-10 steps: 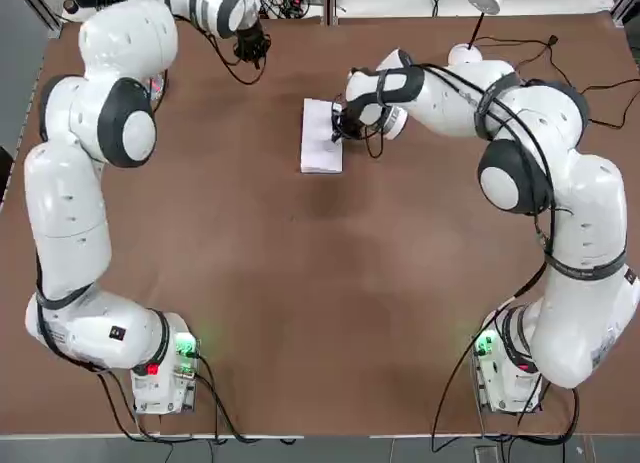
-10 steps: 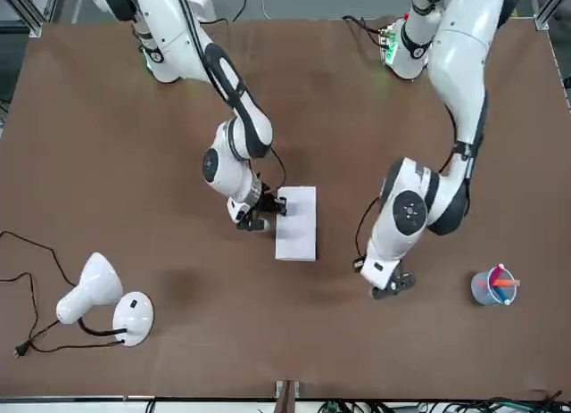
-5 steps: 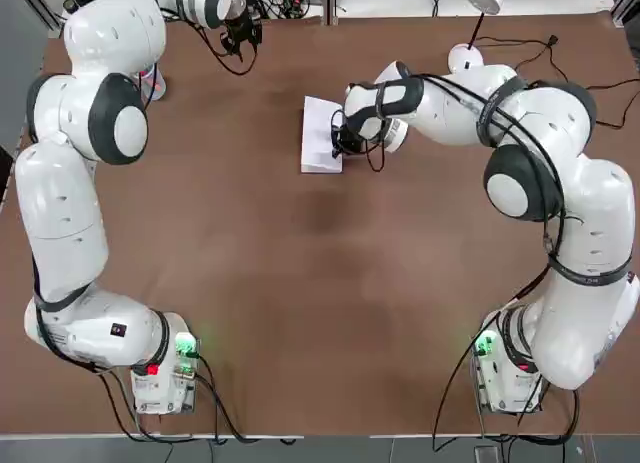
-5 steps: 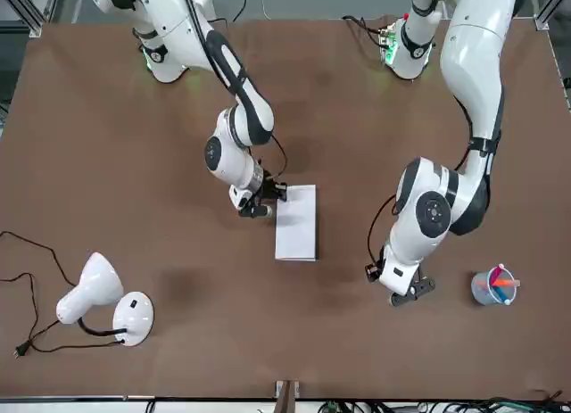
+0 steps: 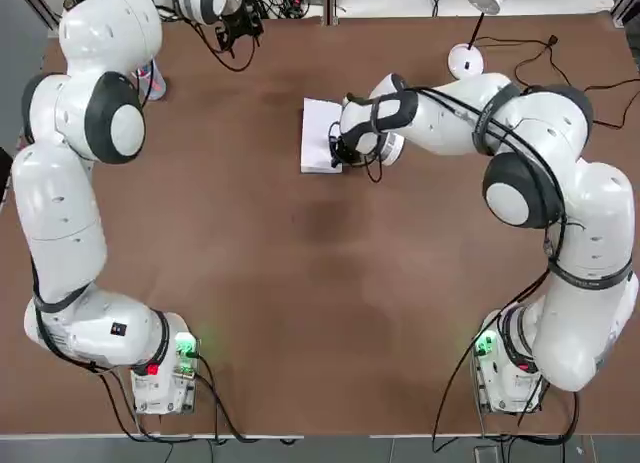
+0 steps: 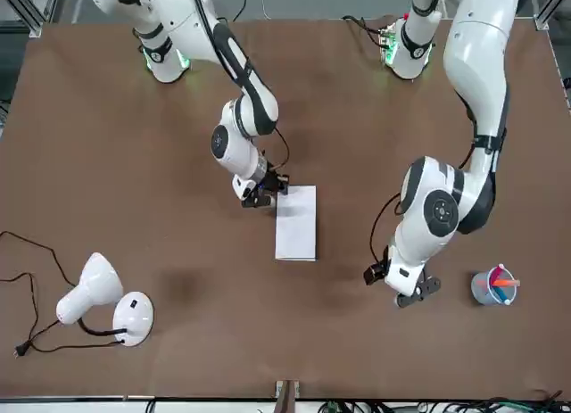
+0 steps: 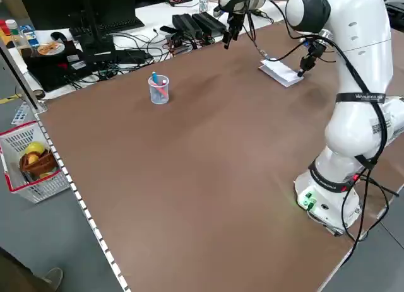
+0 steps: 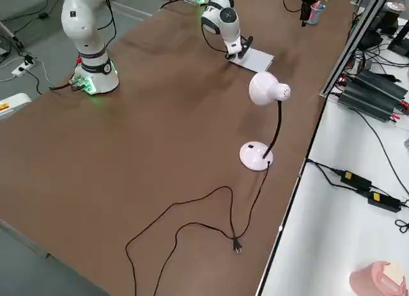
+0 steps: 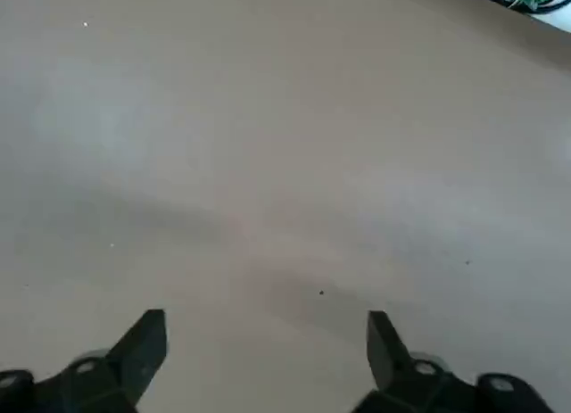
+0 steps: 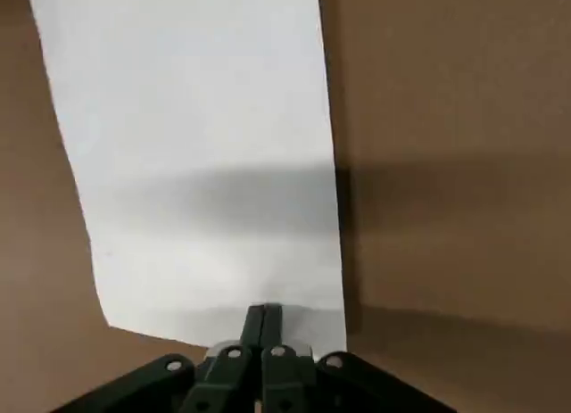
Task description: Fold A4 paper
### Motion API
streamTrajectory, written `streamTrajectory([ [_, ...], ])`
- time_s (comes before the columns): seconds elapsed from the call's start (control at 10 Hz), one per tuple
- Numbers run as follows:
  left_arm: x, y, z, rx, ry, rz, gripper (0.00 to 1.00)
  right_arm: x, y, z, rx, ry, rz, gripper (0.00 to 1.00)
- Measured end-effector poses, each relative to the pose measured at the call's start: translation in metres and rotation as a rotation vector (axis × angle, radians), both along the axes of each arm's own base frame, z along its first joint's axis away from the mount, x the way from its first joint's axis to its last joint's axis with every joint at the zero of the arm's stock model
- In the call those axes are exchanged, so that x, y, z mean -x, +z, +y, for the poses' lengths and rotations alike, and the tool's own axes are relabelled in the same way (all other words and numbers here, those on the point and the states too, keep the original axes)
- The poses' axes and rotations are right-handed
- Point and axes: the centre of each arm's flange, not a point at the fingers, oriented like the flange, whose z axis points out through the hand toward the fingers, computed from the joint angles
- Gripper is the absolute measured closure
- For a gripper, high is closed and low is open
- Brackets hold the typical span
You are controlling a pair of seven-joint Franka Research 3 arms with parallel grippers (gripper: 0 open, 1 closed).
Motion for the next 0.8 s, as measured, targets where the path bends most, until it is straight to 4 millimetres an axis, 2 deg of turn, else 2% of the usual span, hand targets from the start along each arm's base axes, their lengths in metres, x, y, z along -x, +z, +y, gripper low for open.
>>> streamTrajectory([
  [0.2, -0.007, 0.004, 0.025, 0.013, 0.011, -0.002, 0.0, -0.005, 0.005, 0.0, -0.006, -0.007, -0.013, 0.99],
  [0.5, -0.019, 0.024, 0.074, 0.01, -0.059, -0.035, 0.0, -0.014, 0.008, 0.002, -0.016, -0.015, -0.025, 0.99],
  [0.8, -0.016, 0.049, 0.131, -0.002, -0.142, -0.054, 0.0, -0.018, -0.003, 0.005, -0.013, -0.017, -0.021, 0.99],
])
